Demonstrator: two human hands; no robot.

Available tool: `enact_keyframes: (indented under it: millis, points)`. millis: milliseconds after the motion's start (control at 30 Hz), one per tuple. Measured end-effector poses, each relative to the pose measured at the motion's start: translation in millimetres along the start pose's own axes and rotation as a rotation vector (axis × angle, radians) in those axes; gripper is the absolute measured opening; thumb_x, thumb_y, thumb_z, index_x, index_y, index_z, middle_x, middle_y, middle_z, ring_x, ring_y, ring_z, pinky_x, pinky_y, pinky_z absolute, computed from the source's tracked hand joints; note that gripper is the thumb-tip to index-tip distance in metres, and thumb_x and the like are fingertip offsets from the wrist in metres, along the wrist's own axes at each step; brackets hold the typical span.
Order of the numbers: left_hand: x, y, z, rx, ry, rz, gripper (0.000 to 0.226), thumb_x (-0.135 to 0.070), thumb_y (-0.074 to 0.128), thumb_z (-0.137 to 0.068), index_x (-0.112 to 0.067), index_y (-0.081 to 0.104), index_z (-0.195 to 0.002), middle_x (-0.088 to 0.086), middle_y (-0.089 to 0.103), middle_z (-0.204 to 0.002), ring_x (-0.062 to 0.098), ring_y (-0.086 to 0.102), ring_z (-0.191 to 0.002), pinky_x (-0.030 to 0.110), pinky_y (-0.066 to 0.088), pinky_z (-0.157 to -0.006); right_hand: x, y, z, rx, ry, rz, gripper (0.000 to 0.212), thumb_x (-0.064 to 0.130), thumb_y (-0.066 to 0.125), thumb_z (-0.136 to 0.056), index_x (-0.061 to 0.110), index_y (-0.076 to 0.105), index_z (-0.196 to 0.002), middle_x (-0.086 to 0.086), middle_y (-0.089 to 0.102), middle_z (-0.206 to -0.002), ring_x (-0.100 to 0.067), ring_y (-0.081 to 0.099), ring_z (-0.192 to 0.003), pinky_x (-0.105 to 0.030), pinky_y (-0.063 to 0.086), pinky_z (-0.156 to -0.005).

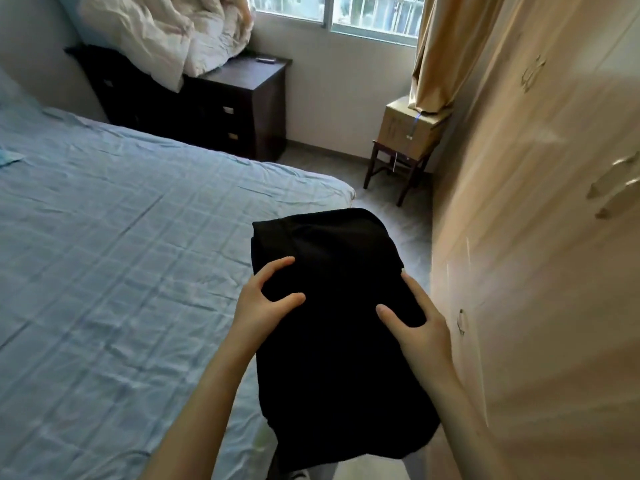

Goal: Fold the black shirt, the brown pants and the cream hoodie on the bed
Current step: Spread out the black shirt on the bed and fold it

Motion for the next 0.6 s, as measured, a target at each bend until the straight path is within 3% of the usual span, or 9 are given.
enact_keyframes:
  millis: [167, 467, 600]
  points:
    - [10, 23, -104, -0.056, -0.014, 0.003, 0.057, -0.02, 0.081, -0.073, -0.049, 0.061, -0.118, -0.03, 0.061, -0.116, -0.009, 0.055, -0.11, 0.024, 0.049, -0.096, -10, 13, -126, 0.053, -0.017, 0.02, 0.062, 0.041, 0.074, -0.084, 0.049, 0.046, -0.139, 0.03, 0.053, -0.136, 0.006, 0.051, -0.124, -0.031, 0.046, -0.107]
    - [33, 78, -303, -0.31, -0.121, 0.016, 0.059, -0.019, 0.082, -0.072, -0.051, 0.061, -0.116, -0.028, 0.061, -0.115, -0.011, 0.056, -0.106, 0.016, 0.046, -0.089, -38, 40, -396, 0.31, -0.102, 0.025, 0.066, 0.04, 0.077, -0.081, 0.048, 0.046, -0.139, 0.03, 0.053, -0.136, 0.016, 0.05, -0.118, 0.002, 0.038, -0.089]
    - [36, 92, -377, -0.407, -0.173, 0.028, 0.057, -0.022, 0.081, -0.073, -0.052, 0.059, -0.116, -0.03, 0.058, -0.115, -0.012, 0.054, -0.107, 0.013, 0.046, -0.084, -34, 60, -505, 0.446, -0.117, 0.051, 0.067, 0.042, 0.079, -0.08, 0.053, 0.046, -0.137, 0.033, 0.055, -0.131, 0.015, 0.054, -0.113, -0.003, 0.044, -0.09]
Point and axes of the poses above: each hand's wrist, its own z-axis away from the middle knuckle, its own y-axis out of the palm, x = y × z, the point moved 4 cm from there along -z, towards the middle knuckle
